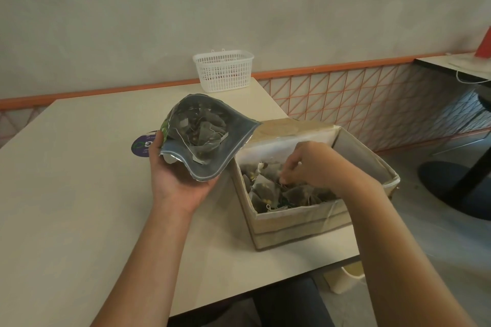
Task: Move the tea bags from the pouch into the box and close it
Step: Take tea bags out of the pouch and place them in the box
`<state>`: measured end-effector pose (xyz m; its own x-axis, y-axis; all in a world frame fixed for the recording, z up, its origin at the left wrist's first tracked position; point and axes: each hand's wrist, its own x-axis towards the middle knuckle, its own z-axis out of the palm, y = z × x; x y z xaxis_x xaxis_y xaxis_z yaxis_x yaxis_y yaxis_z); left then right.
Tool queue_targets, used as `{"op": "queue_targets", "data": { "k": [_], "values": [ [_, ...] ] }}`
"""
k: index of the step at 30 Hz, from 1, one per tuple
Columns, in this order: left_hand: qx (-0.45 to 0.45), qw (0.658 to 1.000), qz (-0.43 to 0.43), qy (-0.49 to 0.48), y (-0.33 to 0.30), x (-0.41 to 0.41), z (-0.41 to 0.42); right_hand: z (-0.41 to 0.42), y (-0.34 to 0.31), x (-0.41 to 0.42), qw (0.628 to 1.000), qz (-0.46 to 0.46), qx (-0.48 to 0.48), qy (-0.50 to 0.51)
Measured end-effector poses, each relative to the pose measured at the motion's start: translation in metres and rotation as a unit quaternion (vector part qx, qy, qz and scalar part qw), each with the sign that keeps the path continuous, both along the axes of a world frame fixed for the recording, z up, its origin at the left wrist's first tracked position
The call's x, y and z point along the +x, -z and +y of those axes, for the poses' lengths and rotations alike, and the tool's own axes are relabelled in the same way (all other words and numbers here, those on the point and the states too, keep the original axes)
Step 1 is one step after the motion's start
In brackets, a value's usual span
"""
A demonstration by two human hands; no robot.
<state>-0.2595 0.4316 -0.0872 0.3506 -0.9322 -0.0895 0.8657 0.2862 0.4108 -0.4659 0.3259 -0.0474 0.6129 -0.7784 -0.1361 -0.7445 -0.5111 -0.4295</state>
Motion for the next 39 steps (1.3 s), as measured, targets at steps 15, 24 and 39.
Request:
{"op": "queue_targets", "data": {
  "k": [15, 24, 39],
  "values": [
    [-0.016, 1.0, -0.015, 0.007, 0.002, 0.0, -0.001, 0.011, 0.002, 0.008, 0.994, -0.081, 0.024, -0.069],
    [-0.008, 1.0, -0.022, 0.003, 0.001, 0.002, 0.005, 0.054, -0.045, 0.057, 0.95, -0.273, -0.084, -0.13],
    [0.015, 1.0, 0.008, -0.016, -0.01, -0.003, 0.008, 0.025, -0.02, 0.167, 0.989, -0.095, -0.046, -0.107]
  ]
}}
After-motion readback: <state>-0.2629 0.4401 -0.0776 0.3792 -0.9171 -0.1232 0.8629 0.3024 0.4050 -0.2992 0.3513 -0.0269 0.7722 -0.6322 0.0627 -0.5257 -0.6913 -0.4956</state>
